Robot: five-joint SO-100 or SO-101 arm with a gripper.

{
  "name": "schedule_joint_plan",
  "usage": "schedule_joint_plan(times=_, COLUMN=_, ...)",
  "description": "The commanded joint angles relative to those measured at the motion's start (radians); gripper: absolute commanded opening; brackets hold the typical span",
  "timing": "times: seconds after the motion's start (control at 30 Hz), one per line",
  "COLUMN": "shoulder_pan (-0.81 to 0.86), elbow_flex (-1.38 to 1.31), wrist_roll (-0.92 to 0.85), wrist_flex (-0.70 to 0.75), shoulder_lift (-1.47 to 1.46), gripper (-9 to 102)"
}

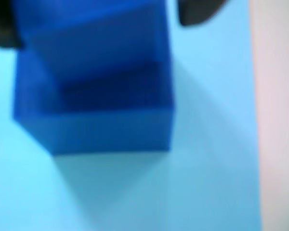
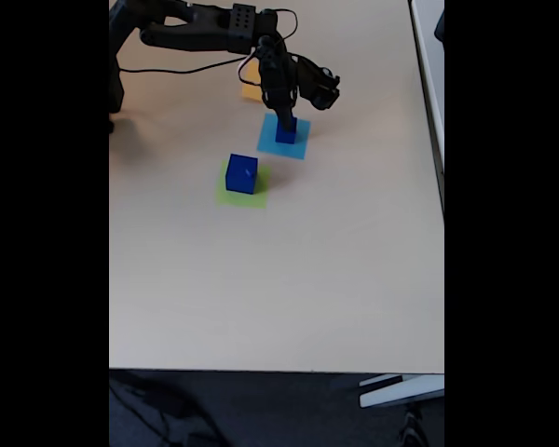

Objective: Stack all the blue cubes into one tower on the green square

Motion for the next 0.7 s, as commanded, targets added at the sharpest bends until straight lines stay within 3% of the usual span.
schedule_joint_plan(times=0.0, shoulder_pan=0.006, elbow_flex=0.0, wrist_roll=0.015, wrist_flex=-0.011, shoulder_lift=0.083, gripper=7)
schedule_joint_plan(times=0.1, shoulder_pan=0.008, elbow_flex=0.008, wrist_roll=0.018, wrist_flex=-0.011, shoulder_lift=0.087, gripper=0)
schedule_joint_plan(times=0.67, shoulder_pan=-0.015, elbow_flex=-0.011, wrist_roll=0.031, wrist_flex=0.018, shoulder_lift=0.12, gripper=0)
